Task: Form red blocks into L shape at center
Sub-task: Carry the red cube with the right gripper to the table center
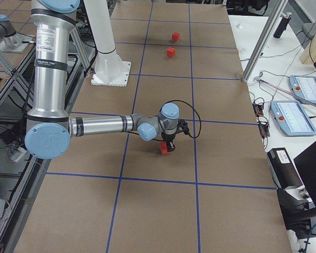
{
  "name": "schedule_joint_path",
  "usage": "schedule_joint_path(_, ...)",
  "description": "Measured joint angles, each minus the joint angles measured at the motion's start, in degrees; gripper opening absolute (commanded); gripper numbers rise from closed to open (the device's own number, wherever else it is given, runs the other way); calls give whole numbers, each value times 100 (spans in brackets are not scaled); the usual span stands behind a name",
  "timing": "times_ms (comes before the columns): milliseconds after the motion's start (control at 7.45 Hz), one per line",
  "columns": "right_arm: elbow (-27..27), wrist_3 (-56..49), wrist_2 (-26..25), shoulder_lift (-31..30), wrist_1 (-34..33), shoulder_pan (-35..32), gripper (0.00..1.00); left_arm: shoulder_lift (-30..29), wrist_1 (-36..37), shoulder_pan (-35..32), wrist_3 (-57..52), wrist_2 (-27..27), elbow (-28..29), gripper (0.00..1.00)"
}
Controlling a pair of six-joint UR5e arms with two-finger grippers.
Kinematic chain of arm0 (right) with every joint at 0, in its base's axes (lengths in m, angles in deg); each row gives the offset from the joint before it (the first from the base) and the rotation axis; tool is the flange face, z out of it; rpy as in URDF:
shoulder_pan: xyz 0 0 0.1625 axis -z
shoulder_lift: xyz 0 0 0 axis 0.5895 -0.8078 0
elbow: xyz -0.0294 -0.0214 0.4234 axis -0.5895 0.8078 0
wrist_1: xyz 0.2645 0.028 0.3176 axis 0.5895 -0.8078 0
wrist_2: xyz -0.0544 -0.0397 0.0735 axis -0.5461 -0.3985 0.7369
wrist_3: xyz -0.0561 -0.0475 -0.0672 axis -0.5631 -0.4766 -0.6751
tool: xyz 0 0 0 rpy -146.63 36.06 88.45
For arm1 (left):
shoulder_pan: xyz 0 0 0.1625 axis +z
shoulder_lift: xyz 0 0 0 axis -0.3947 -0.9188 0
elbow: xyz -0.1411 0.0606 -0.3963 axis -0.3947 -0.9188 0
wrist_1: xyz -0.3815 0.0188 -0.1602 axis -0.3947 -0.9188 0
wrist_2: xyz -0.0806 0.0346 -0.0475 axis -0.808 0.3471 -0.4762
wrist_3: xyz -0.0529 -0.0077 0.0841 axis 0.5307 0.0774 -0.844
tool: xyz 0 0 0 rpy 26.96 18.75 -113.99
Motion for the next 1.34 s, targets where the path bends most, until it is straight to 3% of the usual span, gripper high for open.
schedule_joint_path(403, -393, 1639, 8, 818, -394, 177, 0, 0, 0, 0, 0, 0, 0, 100)
schedule_joint_path(671, -543, 3149, -198, 1986, -1196, 772, 0, 3, 2, 0, 0, 0, 1, 100)
schedule_joint_path(940, -556, 4271, -772, 3230, -2278, 1584, 0, 7, 8, 0, 6, 6, 13, 100)
schedule_joint_path(1342, 77, 5226, -1506, 4599, -3147, 2577, 17, 8, 9, 0, 9, 8, 33, 100)
